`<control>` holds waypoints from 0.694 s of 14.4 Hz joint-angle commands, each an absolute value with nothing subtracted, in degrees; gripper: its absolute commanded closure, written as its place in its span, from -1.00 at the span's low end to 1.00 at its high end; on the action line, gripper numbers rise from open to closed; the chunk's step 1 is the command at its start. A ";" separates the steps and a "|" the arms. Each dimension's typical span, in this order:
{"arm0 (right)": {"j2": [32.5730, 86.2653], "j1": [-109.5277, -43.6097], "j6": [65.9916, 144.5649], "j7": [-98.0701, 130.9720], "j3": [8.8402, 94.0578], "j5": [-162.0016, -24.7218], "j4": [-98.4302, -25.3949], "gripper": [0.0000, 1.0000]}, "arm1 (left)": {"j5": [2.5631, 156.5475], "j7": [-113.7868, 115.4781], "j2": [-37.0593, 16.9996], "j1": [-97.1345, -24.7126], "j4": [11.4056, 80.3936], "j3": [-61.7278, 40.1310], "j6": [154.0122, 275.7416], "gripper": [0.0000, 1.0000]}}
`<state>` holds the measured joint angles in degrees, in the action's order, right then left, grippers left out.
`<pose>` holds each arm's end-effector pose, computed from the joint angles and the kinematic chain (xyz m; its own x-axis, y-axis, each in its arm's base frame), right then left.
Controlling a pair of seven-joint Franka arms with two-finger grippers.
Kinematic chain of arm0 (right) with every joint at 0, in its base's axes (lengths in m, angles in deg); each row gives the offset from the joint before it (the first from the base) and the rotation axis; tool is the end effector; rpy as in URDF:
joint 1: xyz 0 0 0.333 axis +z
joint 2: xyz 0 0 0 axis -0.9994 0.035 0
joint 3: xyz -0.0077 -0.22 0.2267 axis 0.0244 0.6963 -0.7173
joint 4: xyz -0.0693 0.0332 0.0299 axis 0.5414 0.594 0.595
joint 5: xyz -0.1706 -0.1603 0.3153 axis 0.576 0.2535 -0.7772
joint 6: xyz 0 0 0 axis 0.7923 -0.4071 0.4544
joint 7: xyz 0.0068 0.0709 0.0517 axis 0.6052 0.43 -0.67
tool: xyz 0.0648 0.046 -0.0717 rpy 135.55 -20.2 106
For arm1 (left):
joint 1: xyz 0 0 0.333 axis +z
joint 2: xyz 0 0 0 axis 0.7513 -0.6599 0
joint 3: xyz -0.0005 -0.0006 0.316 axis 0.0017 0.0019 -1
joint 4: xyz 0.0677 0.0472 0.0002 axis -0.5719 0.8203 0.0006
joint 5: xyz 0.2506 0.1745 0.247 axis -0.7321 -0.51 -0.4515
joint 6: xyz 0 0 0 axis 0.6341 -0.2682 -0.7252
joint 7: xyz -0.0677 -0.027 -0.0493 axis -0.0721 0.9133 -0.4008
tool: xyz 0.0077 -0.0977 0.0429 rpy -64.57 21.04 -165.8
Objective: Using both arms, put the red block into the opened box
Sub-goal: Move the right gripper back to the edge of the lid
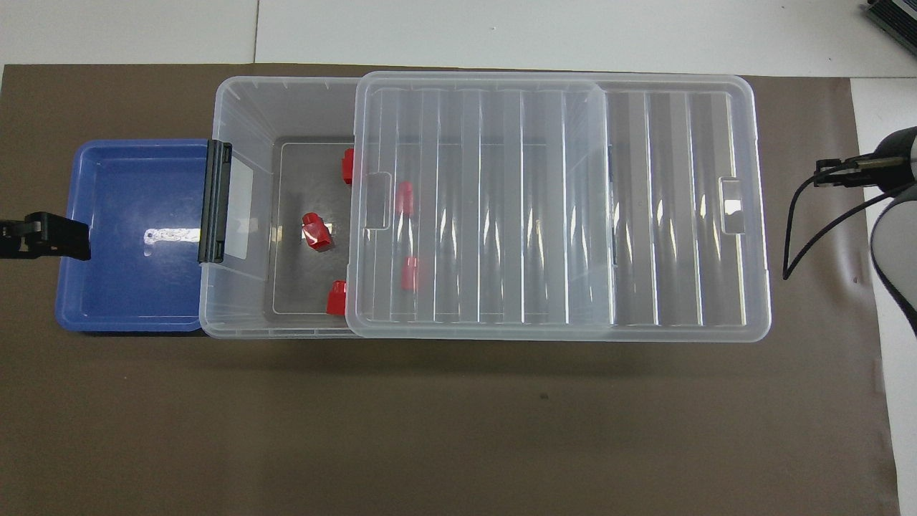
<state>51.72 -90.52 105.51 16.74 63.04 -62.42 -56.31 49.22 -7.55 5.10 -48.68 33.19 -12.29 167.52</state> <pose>0.6194 -0.0732 0.5267 0.9785 0.0235 0.2048 0.0148 -0.9989 0.0442 0.5265 -0.0052 0.6223 0.9955 0.0946 0.0058 0.0948 -0.9913 -0.0914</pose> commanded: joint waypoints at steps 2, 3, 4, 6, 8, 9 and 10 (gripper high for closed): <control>59.35 -91.95 111.51 13.73 62.60 -63.30 -51.95 1.00 | 49.23 -10.20 5.57 -45.89 33.64 -11.89 168.34 -1.00; 60.50 -91.77 112.65 13.90 62.52 -63.47 -51.50 1.00 | 49.23 -10.03 5.57 -46.33 33.64 -11.89 168.60 -1.00; 61.12 -91.60 114.14 14.08 62.52 -63.74 -51.50 1.00 | 49.23 -9.94 5.57 -46.42 33.64 -11.89 168.69 -1.00; 62.18 -91.16 116.17 14.34 62.43 -67.06 -51.50 1.00 | 49.23 -10.03 5.57 -46.25 33.64 -11.89 168.69 -1.00; 62.88 -90.29 117.66 14.60 62.34 -69.36 -51.50 1.00 | 49.32 -9.59 5.57 -46.51 33.91 -11.89 169.56 -1.00; 63.15 -89.41 118.63 14.61 62.34 -69.45 -51.59 1.00 | 49.32 -9.41 5.74 -46.60 34.87 -11.89 170.61 -1.00; 63.50 -89.14 119.16 14.69 62.34 -69.45 -51.50 1.00 | 49.32 -9.41 5.92 -46.68 35.48 -11.89 171.49 -1.00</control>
